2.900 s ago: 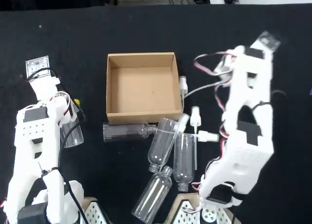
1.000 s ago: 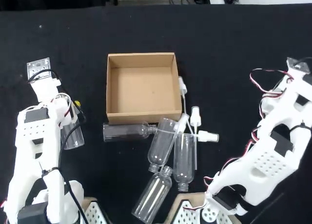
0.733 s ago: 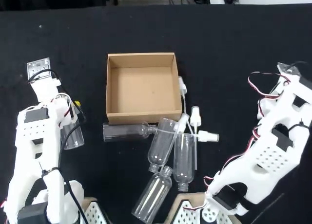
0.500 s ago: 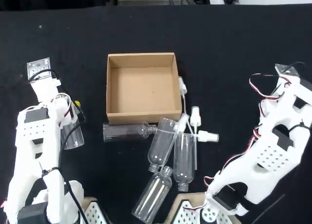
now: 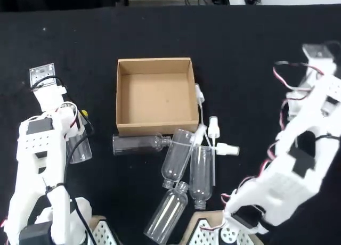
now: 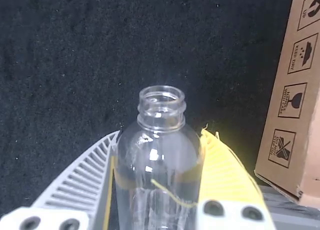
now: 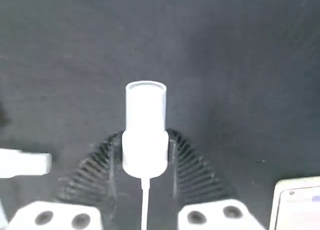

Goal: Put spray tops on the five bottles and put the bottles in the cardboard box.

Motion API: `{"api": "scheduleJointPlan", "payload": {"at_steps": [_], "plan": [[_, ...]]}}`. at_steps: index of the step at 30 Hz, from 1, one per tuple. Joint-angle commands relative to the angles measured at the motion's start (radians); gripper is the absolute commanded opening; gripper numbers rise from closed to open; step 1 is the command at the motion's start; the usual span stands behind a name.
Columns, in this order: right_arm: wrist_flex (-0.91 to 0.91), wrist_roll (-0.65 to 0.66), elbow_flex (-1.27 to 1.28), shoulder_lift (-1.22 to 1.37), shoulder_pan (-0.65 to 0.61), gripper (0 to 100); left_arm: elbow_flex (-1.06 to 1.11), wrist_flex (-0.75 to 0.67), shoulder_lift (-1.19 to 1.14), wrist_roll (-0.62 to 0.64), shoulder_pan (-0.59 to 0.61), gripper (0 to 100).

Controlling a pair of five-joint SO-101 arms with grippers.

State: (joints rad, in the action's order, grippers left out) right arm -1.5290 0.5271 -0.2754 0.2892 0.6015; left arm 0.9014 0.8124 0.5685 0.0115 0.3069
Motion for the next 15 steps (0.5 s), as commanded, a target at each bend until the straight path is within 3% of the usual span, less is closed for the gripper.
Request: {"api": "scheduleJointPlan", "payload": {"at_steps": [1, 10, 15], "plan": [[-0.086, -0.068, -0.059, -0.213, -0.101, 1.2, 0.013, 0.008, 0.106, 0.009, -0.007, 3], [-0.153, -0.302, -0.067, -0.512, -0.354, 1.2, 0.222, -0.031, 0.585, 0.009, -0.010, 3], [-0.121, -0.445, -0.058, -0.662, -0.577, 1.2, 0.317, -0.043, 0.781, 0.009, -0.076, 3]]}}
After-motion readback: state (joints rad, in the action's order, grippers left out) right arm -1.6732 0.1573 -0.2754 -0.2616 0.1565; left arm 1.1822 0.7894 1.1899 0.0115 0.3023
